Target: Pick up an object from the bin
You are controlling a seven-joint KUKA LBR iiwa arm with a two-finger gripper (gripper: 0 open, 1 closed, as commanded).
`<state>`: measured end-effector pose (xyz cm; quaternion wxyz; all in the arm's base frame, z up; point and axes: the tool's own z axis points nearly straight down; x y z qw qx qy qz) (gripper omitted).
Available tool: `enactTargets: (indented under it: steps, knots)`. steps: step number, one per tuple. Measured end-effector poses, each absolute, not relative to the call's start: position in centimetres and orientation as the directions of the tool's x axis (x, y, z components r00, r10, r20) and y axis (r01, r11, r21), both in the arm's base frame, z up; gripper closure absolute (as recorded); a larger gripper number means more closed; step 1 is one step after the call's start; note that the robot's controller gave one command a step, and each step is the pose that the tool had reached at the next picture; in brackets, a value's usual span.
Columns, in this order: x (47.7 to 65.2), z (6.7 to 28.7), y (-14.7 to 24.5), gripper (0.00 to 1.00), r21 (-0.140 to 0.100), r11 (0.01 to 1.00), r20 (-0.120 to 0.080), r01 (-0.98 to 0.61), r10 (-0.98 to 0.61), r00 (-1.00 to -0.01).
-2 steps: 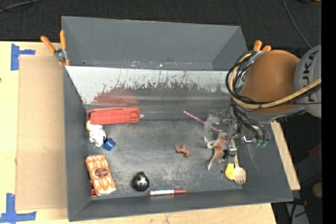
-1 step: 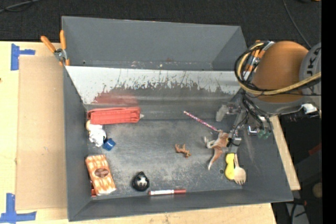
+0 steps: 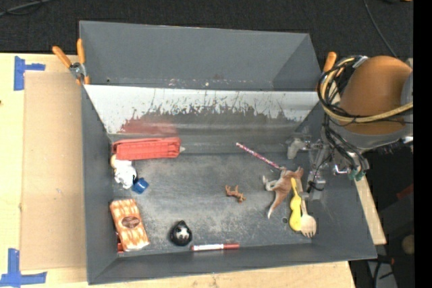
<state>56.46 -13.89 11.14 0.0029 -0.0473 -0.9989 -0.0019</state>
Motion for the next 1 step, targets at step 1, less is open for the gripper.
enactTargets:
  steps: [1]
  knots:
    - [56.46,11.14,-13.89,0.0,0.003,0.996,0.006,0.095,0.095,-0.996]
